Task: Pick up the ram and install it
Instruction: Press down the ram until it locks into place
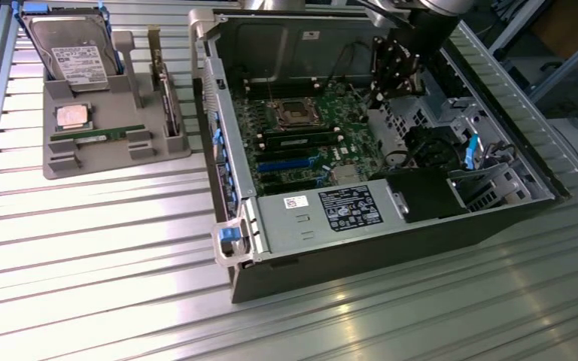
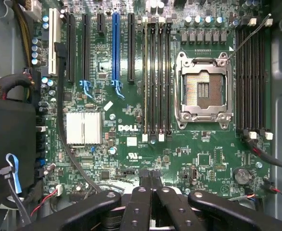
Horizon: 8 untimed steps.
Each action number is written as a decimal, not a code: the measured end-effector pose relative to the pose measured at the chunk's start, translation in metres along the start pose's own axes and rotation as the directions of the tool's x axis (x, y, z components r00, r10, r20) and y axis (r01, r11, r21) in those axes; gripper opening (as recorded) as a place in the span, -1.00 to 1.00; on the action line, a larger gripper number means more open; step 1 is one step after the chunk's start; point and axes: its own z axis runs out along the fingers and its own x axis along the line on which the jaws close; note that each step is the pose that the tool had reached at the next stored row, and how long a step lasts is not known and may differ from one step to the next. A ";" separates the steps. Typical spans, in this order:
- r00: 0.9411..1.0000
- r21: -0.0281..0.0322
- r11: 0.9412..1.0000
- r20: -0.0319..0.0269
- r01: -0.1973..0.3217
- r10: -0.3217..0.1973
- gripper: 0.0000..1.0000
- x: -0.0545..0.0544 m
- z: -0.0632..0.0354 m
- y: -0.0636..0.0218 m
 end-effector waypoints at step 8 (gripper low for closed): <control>1.000 0.000 1.000 -0.002 0.000 0.000 -0.79 -0.001 0.0289 0.0335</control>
